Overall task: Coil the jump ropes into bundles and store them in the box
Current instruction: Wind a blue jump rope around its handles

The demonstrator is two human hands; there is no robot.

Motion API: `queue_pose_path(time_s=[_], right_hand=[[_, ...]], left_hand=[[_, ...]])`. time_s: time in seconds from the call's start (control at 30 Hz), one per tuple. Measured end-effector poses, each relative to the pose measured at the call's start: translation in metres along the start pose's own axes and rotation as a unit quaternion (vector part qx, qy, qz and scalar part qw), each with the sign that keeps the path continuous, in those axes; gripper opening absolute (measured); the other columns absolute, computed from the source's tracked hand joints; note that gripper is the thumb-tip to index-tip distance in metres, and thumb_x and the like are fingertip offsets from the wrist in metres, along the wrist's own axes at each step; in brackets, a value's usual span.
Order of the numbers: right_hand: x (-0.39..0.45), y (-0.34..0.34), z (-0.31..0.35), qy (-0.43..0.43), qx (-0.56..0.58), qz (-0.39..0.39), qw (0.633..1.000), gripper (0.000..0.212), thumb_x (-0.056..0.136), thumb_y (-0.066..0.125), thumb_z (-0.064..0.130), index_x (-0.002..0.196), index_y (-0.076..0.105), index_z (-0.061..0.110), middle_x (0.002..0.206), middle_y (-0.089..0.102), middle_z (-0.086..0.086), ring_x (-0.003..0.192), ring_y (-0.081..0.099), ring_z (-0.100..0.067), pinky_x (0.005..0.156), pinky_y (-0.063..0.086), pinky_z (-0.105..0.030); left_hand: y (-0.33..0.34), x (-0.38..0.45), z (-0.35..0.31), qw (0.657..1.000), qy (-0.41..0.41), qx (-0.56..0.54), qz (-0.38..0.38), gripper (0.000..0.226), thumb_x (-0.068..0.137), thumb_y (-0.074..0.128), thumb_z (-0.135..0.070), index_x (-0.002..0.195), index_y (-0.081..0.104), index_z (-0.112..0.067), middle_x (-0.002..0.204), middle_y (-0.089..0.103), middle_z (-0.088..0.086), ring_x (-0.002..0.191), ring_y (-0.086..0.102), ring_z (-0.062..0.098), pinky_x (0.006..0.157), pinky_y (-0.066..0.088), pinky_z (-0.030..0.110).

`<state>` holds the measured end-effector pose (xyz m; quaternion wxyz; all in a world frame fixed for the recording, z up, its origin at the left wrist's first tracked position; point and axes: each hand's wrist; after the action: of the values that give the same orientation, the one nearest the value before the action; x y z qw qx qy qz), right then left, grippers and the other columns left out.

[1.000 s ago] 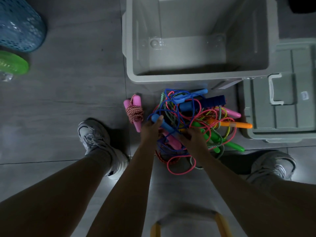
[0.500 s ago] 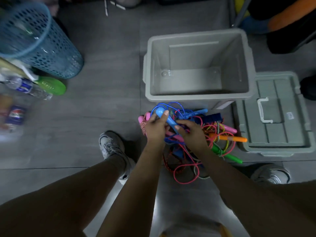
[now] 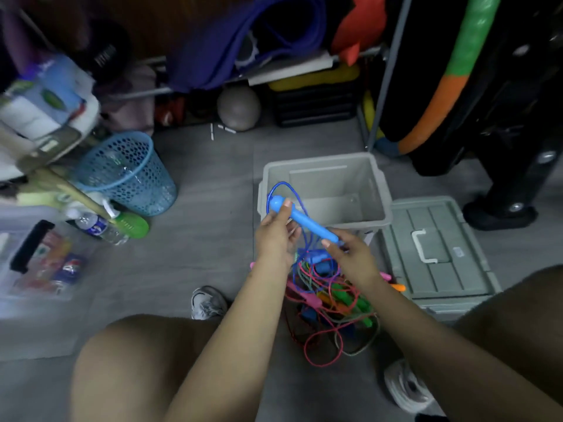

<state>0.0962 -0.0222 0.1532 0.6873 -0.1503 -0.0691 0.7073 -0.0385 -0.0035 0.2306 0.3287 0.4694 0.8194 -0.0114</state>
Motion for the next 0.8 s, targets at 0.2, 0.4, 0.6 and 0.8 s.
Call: queue_pose_path(time_s=[0.2, 0.4, 0.6, 0.8], right_hand=[[-0.021, -0.044, 0.069, -0.060, 0.116, -0.021, 0.991, 0.009, 0.090, 0.061, 0.017, 0.098, 0.061, 0.021, 0.090, 0.069, -0.009, 0.077, 0.061, -0.009, 0.072, 0.047, -0.019], [-0.037, -0.083, 0.131, -0.105, 0.116, -0.068, 0.985, 0.012, 0.094, 0.055, 0.025, 0.083, 0.054, 0.022, 0.073, 0.058, 0.002, 0.062, 0.060, 0.000, 0.055, 0.047, -0.021], [-0.037, -0.108, 0.192, -0.154, 0.088, -0.061, 0.982, 0.015, 0.097, 0.048, 0.026, 0.082, 0.047, 0.023, 0.077, 0.061, -0.003, 0.056, 0.062, -0.002, 0.049, 0.047, -0.019], [-0.032, -0.124, 0.222, -0.159, 0.093, -0.070, 0.980, 0.022, 0.098, 0.046, 0.027, 0.093, 0.051, 0.006, 0.082, 0.063, -0.021, 0.054, 0.059, -0.014, 0.052, 0.051, -0.026]], left_hand=[[0.011, -0.034, -0.030, 0.998, -0.039, 0.017, 0.044, 0.027, 0.089, 0.063, -0.036, 0.090, 0.061, -0.009, 0.077, 0.064, 0.005, 0.049, 0.061, 0.005, 0.045, 0.049, 0.015], [0.012, -0.077, -0.042, 0.976, -0.035, 0.180, 0.117, 0.047, 0.098, 0.040, -0.048, 0.085, 0.061, -0.008, 0.059, 0.069, -0.002, 0.049, 0.065, 0.008, 0.037, 0.038, 0.014], [0.023, -0.098, -0.047, 0.935, 0.222, 0.264, 0.083, 0.019, 0.089, 0.063, -0.033, 0.084, 0.047, -0.023, 0.089, 0.053, 0.004, 0.076, 0.049, 0.012, 0.067, 0.039, 0.024], [0.036, -0.120, -0.075, 0.894, 0.197, 0.262, 0.307, 0.025, 0.099, 0.045, -0.019, 0.118, 0.058, -0.010, 0.104, 0.065, 0.001, 0.092, 0.064, 0.013, 0.079, 0.044, 0.017]])
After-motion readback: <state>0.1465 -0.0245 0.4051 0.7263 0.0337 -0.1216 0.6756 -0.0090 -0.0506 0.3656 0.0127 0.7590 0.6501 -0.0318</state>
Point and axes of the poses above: each hand's wrist, its own x-axis towards the middle knuckle, its own y-axis out of the palm, z = x × y
